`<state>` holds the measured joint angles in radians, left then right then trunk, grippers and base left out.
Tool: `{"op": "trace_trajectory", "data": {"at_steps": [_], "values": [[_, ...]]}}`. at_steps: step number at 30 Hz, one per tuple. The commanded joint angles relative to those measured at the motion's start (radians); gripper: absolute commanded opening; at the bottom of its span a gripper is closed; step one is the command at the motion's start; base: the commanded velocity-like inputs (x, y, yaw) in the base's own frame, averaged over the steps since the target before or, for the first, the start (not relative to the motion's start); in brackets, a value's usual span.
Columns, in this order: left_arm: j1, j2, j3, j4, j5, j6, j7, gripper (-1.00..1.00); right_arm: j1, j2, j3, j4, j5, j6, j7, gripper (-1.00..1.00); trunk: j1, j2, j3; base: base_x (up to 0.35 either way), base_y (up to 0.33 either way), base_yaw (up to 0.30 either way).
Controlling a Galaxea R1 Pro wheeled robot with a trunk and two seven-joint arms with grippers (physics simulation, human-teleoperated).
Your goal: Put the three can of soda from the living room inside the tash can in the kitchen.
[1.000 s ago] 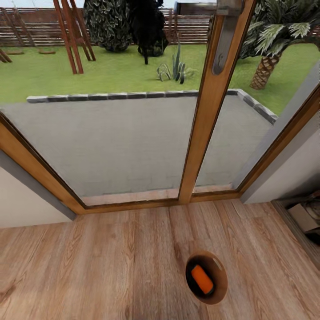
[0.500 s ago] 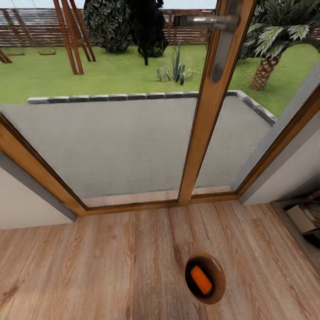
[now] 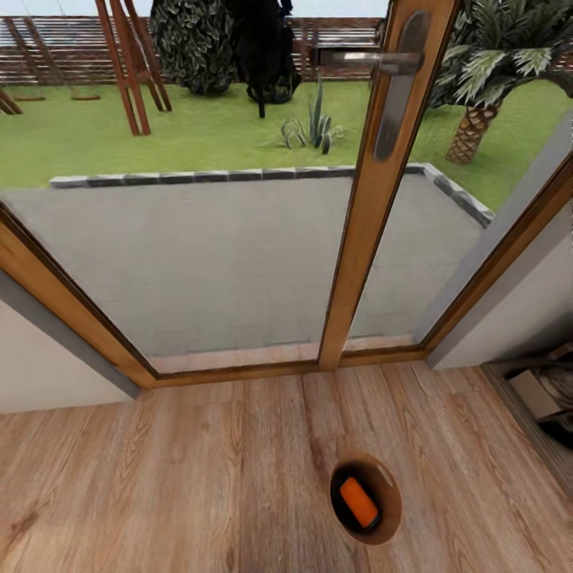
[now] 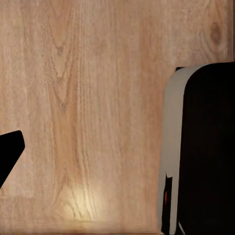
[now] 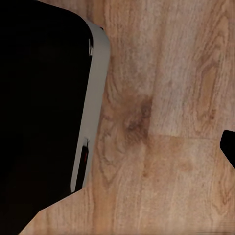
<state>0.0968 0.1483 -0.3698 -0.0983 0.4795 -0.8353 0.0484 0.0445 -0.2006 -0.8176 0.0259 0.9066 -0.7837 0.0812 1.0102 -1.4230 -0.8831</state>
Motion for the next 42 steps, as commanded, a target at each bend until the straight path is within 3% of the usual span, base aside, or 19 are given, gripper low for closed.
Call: {"op": "trace_trajectory", "data": {"at_steps": [1, 12, 36, 42], "values": [[0.001, -0.001, 0.000, 0.001, 0.000, 0.000, -0.001, 1.00, 0.000, 0.001, 0.000, 0.000, 0.000, 0.000, -0.002, 1.00, -0.004, 0.007, 0.003, 0.000, 0.000, 0.000], [0.006, -0.018, 0.000, 0.065, -0.001, 0.009, -0.005, 1.00, 0.000, 0.007, 0.000, 0.002, -0.001, 0.004, -0.007, 1.00, -0.046, 0.084, 0.038, 0.000, 0.000, 0.000], [0.006, -0.022, 0.000, 0.074, -0.001, 0.028, -0.005, 1.00, 0.000, 0.012, 0.000, 0.005, -0.003, 0.014, -0.007, 1.00, -0.138, 0.252, 0.113, 0.000, 0.000, 0.000], [0.006, -0.022, 0.000, 0.074, -0.001, 0.068, -0.005, 1.00, 0.000, 0.016, 0.001, 0.005, -0.003, 0.053, -0.007, 1.00, -0.161, 0.294, 0.132, 0.000, 0.000, 0.000]]}}
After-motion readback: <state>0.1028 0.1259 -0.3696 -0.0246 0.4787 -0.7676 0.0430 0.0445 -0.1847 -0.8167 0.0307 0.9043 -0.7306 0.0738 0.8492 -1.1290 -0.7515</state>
